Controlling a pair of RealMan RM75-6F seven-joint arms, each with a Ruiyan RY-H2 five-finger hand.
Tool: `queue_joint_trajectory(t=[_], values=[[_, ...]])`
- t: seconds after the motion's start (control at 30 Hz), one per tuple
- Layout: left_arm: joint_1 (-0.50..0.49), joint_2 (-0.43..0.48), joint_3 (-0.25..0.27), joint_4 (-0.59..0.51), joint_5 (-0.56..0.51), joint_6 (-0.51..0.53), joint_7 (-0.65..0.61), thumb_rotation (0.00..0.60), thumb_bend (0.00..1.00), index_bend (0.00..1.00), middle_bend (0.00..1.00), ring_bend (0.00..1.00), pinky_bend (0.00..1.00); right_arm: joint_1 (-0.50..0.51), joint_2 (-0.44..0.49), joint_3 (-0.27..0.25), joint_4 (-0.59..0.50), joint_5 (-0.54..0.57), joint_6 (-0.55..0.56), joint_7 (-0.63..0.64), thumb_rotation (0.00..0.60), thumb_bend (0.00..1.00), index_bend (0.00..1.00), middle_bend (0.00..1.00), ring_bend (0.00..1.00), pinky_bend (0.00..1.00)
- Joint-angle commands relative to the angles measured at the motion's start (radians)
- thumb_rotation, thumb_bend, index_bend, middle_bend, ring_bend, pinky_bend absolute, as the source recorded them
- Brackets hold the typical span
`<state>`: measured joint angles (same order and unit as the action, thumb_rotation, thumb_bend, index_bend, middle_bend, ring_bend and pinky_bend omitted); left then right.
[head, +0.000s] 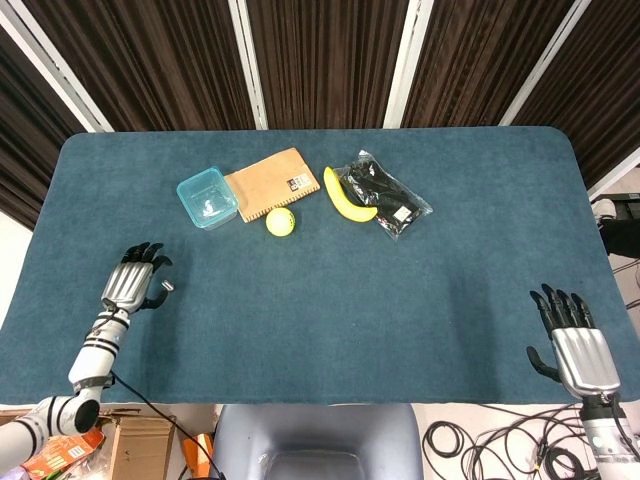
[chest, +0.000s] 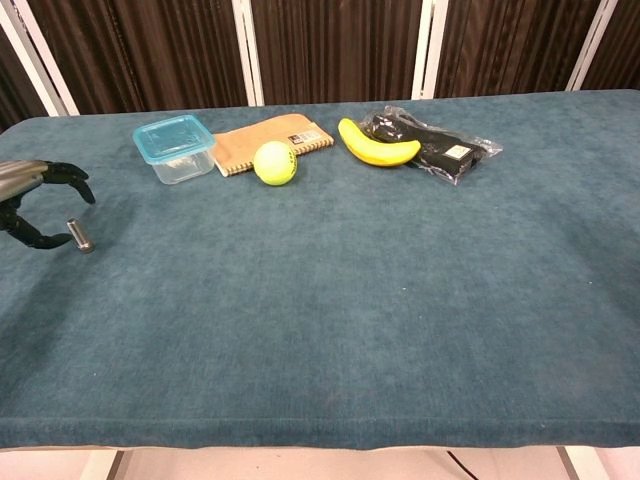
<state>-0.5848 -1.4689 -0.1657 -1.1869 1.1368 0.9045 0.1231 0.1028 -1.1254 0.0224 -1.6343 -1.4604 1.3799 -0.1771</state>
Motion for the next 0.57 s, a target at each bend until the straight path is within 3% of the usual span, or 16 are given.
queue_joint_trajectory(t=[0.03, 0.13, 0.2, 0.3, 0.4, 0.57], values=[[0.085, 0.115, 0.050, -0.156, 0.066, 0.140, 0.041, 0.600, 0.33, 0.12, 0.04, 0.00, 0.09, -0.005, 0.002, -0.003, -0.001, -0.005, 0.008, 0.001, 0.600, 0.29, 0.00, 0.00, 0.00, 0.01], [0.175, 0.220, 0.098, -0.298, 0.117, 0.263, 0.053, 0.600, 0.33, 0.00, 0.00, 0.00, 0.08, -0.011, 0.004, -0.003, -0.002, -0.009, 0.020, 0.004, 0.600, 0.29, 0.00, 0.00, 0.00, 0.01], [0.261, 0.281, 0.140, -0.360, 0.182, 0.384, 0.008, 0.600, 0.33, 0.00, 0.00, 0.00, 0.08, -0.016, 0.007, -0.003, -0.004, -0.012, 0.031, 0.008, 0.600, 0.29, 0.00, 0.00, 0.00, 0.01], [0.358, 0.278, 0.167, -0.296, 0.286, 0.554, -0.152, 0.600, 0.33, 0.00, 0.00, 0.00, 0.07, -0.023, 0.007, -0.002, -0.005, -0.011, 0.042, 0.005, 0.600, 0.29, 0.00, 0.00, 0.00, 0.01], [0.389, 0.231, 0.160, -0.169, 0.323, 0.615, -0.295, 0.600, 0.33, 0.00, 0.00, 0.00, 0.06, -0.023, 0.007, 0.001, -0.005, -0.004, 0.038, 0.005, 0.600, 0.29, 0.00, 0.00, 0.00, 0.01], [0.406, 0.209, 0.155, -0.115, 0.357, 0.658, -0.322, 0.600, 0.33, 0.00, 0.00, 0.00, 0.05, -0.025, 0.007, 0.006, 0.000, 0.015, 0.033, 0.002, 0.600, 0.29, 0.00, 0.00, 0.00, 0.01]])
